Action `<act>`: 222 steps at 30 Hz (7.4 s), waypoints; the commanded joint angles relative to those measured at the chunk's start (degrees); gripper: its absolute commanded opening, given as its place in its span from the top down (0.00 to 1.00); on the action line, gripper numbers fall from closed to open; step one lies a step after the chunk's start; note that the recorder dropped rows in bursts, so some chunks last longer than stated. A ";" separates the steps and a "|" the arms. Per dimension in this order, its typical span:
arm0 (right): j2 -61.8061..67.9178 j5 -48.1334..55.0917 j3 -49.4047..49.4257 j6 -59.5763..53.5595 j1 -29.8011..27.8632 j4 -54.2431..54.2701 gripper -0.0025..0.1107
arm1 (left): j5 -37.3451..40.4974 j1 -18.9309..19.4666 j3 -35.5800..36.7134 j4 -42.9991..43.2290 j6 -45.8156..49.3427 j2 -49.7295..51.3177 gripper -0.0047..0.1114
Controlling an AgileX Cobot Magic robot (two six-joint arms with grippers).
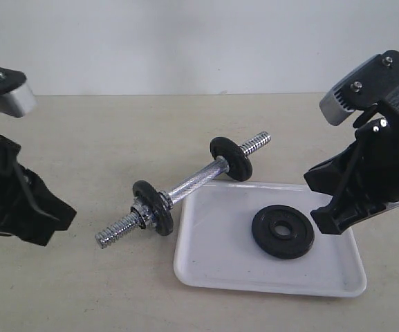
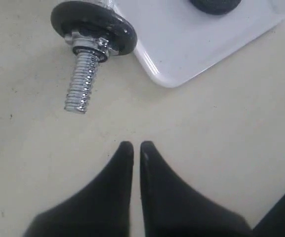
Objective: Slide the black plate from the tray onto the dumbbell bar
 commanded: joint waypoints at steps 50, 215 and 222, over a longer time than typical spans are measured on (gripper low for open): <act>-0.02 -3.94 -0.34 0.10 0.18 0.08 0.98 | -10.02 -7.38 -39.69 1.68 16.49 50.69 0.54; 10.76 3.27 -3.42 4.14 0.18 -1.89 0.98 | -27.98 -6.58 -5.35 1.69 14.78 15.63 0.92; 21.23 14.38 -13.16 15.51 0.18 -15.17 0.98 | -27.25 -6.58 -5.22 0.56 14.78 15.37 0.92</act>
